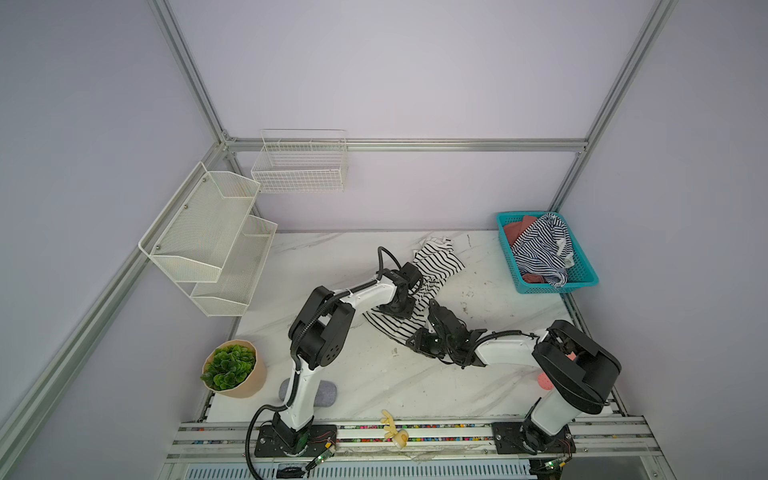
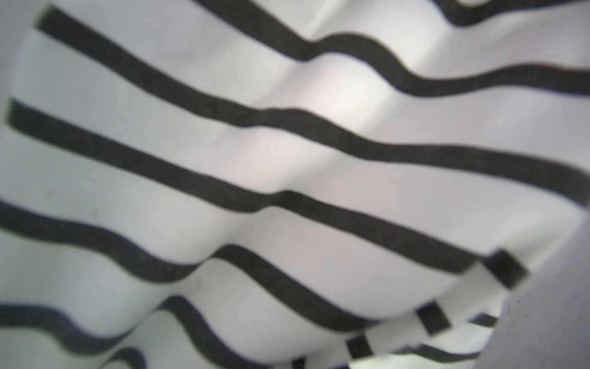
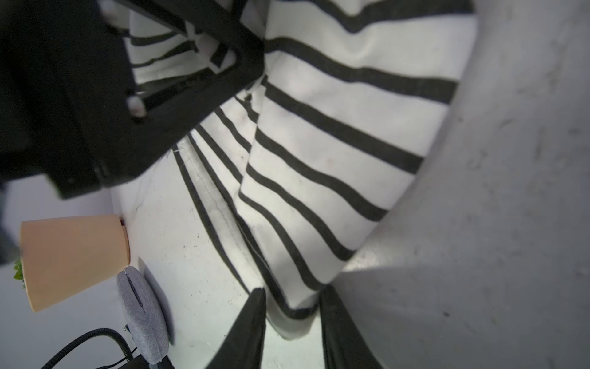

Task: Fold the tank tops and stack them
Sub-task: 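Grasp the top's edges with both grippers near the table center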

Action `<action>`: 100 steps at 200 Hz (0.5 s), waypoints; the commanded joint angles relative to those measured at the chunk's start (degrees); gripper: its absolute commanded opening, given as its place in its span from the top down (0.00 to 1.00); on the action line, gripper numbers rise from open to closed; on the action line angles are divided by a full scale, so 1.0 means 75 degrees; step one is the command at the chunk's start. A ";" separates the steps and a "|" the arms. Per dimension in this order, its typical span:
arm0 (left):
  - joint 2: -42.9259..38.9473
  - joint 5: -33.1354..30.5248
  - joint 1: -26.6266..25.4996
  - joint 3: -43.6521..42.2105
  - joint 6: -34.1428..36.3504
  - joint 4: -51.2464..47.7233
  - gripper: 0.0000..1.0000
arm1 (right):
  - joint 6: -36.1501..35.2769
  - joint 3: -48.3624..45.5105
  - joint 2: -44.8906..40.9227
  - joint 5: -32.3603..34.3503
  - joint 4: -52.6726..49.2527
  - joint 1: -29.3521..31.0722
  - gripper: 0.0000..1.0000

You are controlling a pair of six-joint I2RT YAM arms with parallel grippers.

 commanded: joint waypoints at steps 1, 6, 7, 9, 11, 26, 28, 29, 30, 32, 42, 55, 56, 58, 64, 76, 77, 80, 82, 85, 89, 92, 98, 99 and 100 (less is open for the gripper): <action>0.0031 -0.0184 -0.0002 0.0670 -0.0044 -0.0129 0.90 | 0.0183 -0.0072 0.0135 0.0137 -0.0057 0.0044 0.80; 0.0032 -0.0184 0.0000 0.0702 -0.0047 -0.0142 0.92 | 0.0182 -0.0073 0.0149 0.0147 -0.0058 0.0051 0.82; 0.0031 -0.0184 -0.0001 0.0700 -0.0047 -0.0146 0.92 | 0.0182 -0.0068 0.0148 0.0148 -0.0058 0.0047 0.83; 0.0031 -0.0181 -0.0002 0.0716 -0.0047 -0.0149 0.93 | 0.0185 -0.0070 0.0153 0.0152 -0.0058 0.0044 0.84; 0.0025 -0.0183 0.0004 0.0720 -0.0047 -0.0147 0.94 | 0.0183 -0.0067 0.0149 0.0158 -0.0064 0.0052 0.85; -0.0013 -0.0184 0.0000 0.0809 -0.0025 -0.0205 0.97 | 0.0142 -0.0034 0.0118 0.0205 -0.0158 0.0049 0.95; -0.0021 -0.0184 0.0004 0.0834 -0.0021 -0.0214 0.97 | 0.0131 -0.0029 0.0111 0.0218 -0.0177 0.0050 0.97; -0.0024 -0.0184 0.0001 0.0836 -0.0017 -0.0217 0.98 | 0.0127 -0.0022 0.0094 0.0225 -0.0194 0.0047 0.98; -0.0032 -0.0184 0.0000 0.0849 -0.0009 -0.0231 0.98 | 0.0120 -0.0013 0.0091 0.0228 -0.0208 0.0051 0.99; -0.0044 -0.0190 0.0007 0.0865 -0.0002 -0.0244 0.98 | 0.0105 -0.0003 0.0080 0.0245 -0.0233 0.0051 1.00; -0.0122 -0.0195 0.0010 0.0940 0.0051 -0.0328 1.00 | 0.0025 0.0073 -0.0052 0.0359 -0.0454 0.0043 1.00; -0.0312 -0.0218 0.0026 0.1026 0.0126 -0.0476 1.00 | -0.0146 0.0178 -0.0331 0.0553 -0.0828 0.0041 1.00; -0.0328 -0.0218 0.0024 0.1026 0.0133 -0.0483 1.00 | -0.0163 0.0187 -0.0350 0.0568 -0.0859 0.0036 1.00; -0.0370 -0.0222 0.0022 0.1035 0.0147 -0.0509 1.00 | -0.0191 0.0205 -0.0408 0.0588 -0.0932 0.0047 1.00; -0.0508 -0.0230 0.0033 0.1042 0.0183 -0.0551 1.00 | -0.0276 0.0261 -0.0578 0.0664 -0.1116 0.0037 1.00; -0.0816 -0.0242 0.0056 0.1038 0.0264 -0.0636 1.00 | -0.0304 0.0363 -0.1003 0.0941 -0.1528 0.0037 1.00; -0.0832 -0.0242 0.0062 0.1038 0.0273 -0.0645 1.00 | -0.0307 0.0373 -0.1055 0.0967 -0.1572 0.0034 1.00; -0.0915 -0.0248 0.0063 0.1042 0.0290 -0.0672 1.00 | -0.0310 0.0390 -0.1160 0.1060 -0.1677 0.0040 1.00; -0.0982 -0.0253 0.0067 0.1039 0.0307 -0.0691 1.00 | -0.0310 0.0411 -0.1264 0.1118 -0.1755 0.0042 1.00; -0.1057 -0.0254 0.0079 0.1045 0.0326 -0.0719 1.00 | -0.0327 0.0426 -0.1387 0.1210 -0.1843 0.0043 1.00; -0.1189 -0.0254 0.0088 0.1038 0.0352 -0.0757 1.00 | -0.0378 0.0448 -0.1557 0.1319 -0.1967 0.0033 1.00; -0.1283 -0.0264 0.0088 0.1032 0.0373 -0.0779 1.00 | -0.0411 0.0461 -0.1679 0.1392 -0.2043 0.0023 1.00; -0.1447 -0.0272 0.0109 0.1031 0.0423 -0.0831 1.00 | -0.0500 0.0498 -0.1936 0.1512 -0.2220 -0.0012 1.00; -0.1482 -0.0274 0.0106 0.1029 0.0428 -0.0842 1.00 | -0.0504 0.0505 -0.1978 0.1534 -0.2246 -0.0019 1.00; -0.1516 -0.0270 0.0111 0.1021 0.0436 -0.0848 1.00 | -0.0513 0.0508 -0.2006 0.1550 -0.2271 -0.0023 1.00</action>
